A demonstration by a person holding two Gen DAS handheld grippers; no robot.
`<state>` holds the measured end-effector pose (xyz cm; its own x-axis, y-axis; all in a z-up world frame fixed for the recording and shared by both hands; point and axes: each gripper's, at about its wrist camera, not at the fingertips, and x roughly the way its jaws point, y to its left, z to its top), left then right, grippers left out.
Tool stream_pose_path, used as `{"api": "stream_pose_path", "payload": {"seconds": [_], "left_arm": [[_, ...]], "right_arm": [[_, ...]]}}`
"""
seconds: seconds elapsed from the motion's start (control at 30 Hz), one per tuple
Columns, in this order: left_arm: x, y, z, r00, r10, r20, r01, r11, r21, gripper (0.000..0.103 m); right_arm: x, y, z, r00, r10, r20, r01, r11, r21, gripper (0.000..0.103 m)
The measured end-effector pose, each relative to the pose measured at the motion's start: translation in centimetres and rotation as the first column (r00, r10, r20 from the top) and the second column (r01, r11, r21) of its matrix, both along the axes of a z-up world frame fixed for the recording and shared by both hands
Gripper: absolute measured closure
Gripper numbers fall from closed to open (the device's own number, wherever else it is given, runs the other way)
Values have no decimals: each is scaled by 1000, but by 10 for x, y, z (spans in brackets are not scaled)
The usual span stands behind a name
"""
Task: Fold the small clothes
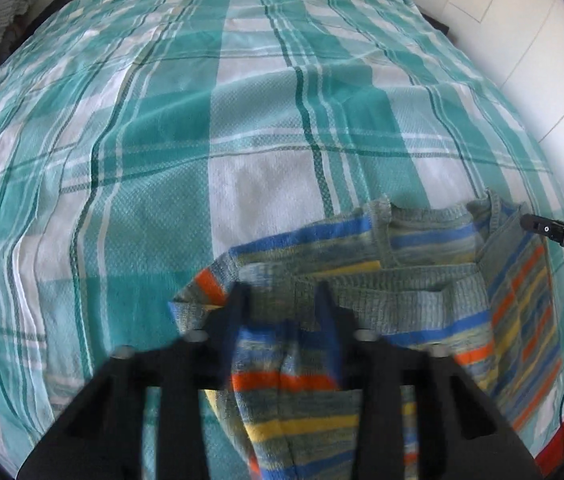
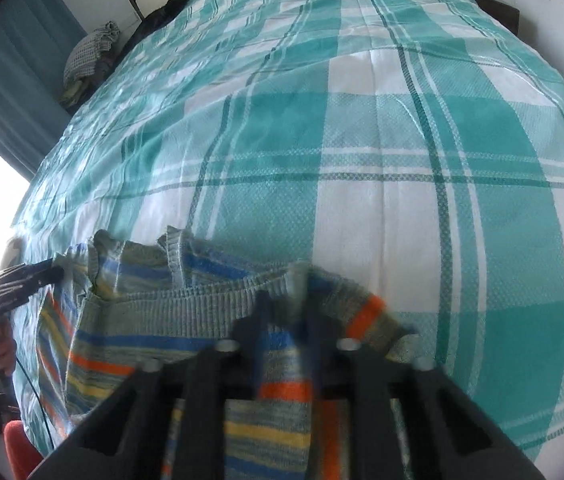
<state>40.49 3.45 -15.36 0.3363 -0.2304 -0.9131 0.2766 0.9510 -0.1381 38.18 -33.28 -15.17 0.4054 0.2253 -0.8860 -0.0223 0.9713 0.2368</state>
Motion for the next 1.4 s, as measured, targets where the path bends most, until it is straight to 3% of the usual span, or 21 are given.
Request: {"api": "stream_pose_path", "payload": {"seconds": [0.03,0.1,0.23,0.3,0.37,0.43,0.5,0.57,0.6,0.73,0.83,0.93,1.0,1.07,1.17,1.33,1.4], "left_arm": [[0,0,-3,1000,-7,-14,6,1000,-1,99],[-5,1,3,999,-15,37,15,1000,17,100],[-4,31,23,988,100,120,-95,994,-46,101],[0,41,19,978,157,136,-154,988,-31,100],[5,41,7,982,166,93,-164,986,-26,95],[3,38,-4,986,160,39,-161,987,-1,79],[-11,36,0,988,137,64,-137,991,0,43],[-33,40,10,984,142,109,-146,989,28,24],[-48,44,17,981,141,136,-145,989,21,22],[-113,50,26,976,136,169,-133,991,-25,8],[-148,34,4,986,78,150,-84,996,35,6],[-173,25,-28,993,56,100,-70,987,147,6],[-190,39,-23,988,103,117,-118,984,134,7],[-207,56,-7,980,170,107,-180,979,96,8],[-239,65,21,966,203,162,-204,979,-6,7],[-270,24,29,972,146,185,-134,988,-73,6],[-274,-2,20,978,90,189,-82,995,-51,6]], "right_arm": [[-3,1,4,1000,3,22,-3,1000,-13,98],[-14,-2,20,995,-7,101,10,1000,-21,98],[-28,-18,48,974,-57,218,66,997,-35,99],[-23,-23,41,977,-78,201,94,993,-71,98],[-16,-25,22,986,-96,134,106,992,-69,98],[-14,-24,3,992,-112,60,117,990,-78,90],[-23,-23,0,992,-108,65,113,990,-88,80],[-41,-21,8,990,-94,108,105,989,-101,51],[-52,-20,12,987,-90,131,106,987,-119,31],[-110,-5,34,976,-16,218,52,986,-159,27],[-151,18,32,974,80,212,-53,990,-130,26],[-177,33,3,982,141,128,-110,969,-221,26],[-194,21,-16,995,87,56,-69,960,-271,26],[-221,-4,-8,996,-19,90,37,979,-201,26],[-260,-23,11,980,-115,163,142,976,-166,26],[-296,-24,4,970,-166,180,196,966,-169,26],[-303,-22,-9,969,-179,172,211,958,-196,26]]}}
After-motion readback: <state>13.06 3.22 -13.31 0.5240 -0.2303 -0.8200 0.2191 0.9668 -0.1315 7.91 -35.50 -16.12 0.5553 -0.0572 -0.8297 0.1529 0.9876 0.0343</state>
